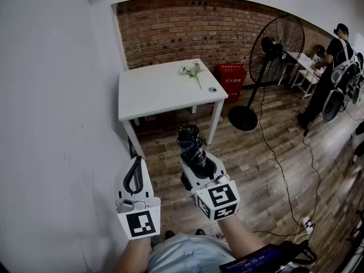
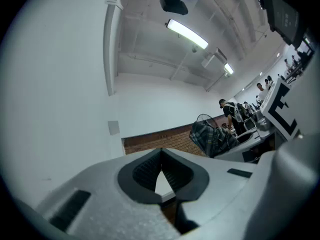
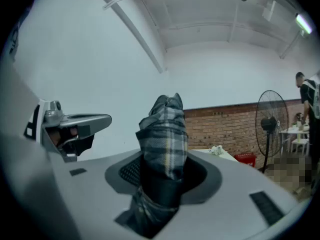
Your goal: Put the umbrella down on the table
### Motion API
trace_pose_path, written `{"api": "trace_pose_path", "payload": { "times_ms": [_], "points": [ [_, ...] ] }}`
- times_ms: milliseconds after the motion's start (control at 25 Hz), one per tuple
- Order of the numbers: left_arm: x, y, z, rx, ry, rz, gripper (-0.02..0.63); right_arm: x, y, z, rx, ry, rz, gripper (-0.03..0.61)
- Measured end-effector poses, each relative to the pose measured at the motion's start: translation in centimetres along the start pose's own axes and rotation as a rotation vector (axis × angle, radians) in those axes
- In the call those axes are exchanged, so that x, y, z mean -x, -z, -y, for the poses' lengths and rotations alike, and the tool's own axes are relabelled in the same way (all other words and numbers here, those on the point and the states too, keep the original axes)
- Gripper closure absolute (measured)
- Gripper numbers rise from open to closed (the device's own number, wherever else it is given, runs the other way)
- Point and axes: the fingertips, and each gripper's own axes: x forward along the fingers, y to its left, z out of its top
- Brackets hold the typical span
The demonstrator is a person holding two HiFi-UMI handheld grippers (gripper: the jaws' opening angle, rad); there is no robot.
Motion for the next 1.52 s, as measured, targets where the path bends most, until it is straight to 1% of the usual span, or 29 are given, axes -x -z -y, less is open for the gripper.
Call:
{"api": "trace_pose_path", "payload": {
  "times_ms": [120,240,480,600,800,1000,1160,1400,1520],
  "points": [
    [-0.3,0.2,0.3,-0.007,0.0,0.008,0.606,0.0,0.0,0.3,-0.003,-0.003,0.014,0.396],
    [-0.5,0.4,1.6,-0.011,0.005,0.002,0.606,0.7,0.3,1.4,-0.004,0.005,0.019,0.394],
    [-1.2,0.7,5.6,-0.043,0.018,-0.054,0.606,3.3,1.5,5.9,-0.027,0.028,-0.008,0.393],
    [-2.2,0.7,7.5,-0.054,0.024,-0.066,0.606,3.8,2.3,8.3,-0.045,0.035,-0.025,0.394],
    [-3.7,1.7,8.9,-0.04,0.019,-0.092,0.606,3.5,3.5,10.6,-0.055,0.034,-0.051,0.393],
    [-5.8,3.4,8.9,-0.037,0.009,-0.111,0.606,1.6,4.0,12.5,-0.05,0.034,-0.059,0.393],
    [-8.1,4.5,8.0,-0.031,0.001,-0.11,0.606,-0.9,4.6,13.4,-0.044,0.029,-0.074,0.393],
    [-13.5,8.1,5.1,-0.015,0.002,-0.142,0.606,-7.3,5.9,14.8,-0.049,0.034,-0.102,0.393],
    [-16.8,9.4,3.4,-0.011,0.012,-0.141,0.606,-11.0,6.2,15.5,-0.053,0.04,-0.115,0.393]
  ]
}}
